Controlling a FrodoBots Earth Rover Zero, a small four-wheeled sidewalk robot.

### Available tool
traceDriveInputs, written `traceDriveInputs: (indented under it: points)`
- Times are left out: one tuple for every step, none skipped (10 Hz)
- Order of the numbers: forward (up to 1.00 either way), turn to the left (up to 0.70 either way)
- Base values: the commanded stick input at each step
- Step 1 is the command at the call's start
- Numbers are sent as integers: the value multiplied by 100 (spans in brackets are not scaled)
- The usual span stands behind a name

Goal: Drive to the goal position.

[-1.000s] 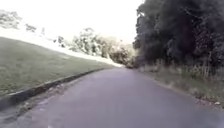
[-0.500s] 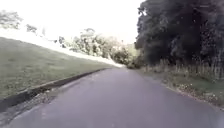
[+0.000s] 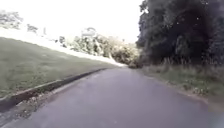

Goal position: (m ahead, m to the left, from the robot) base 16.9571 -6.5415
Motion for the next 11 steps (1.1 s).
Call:
traceDriveInputs:
  points:
    - [100, 0]
    - [100, 0]
    - [100, 0]
    - [100, -7]
    - [100, -18]
    - [100, -27]
    - [100, -27]
    - [100, -27]
    - [100, -27]
    - [100, -27]
    - [100, -23]
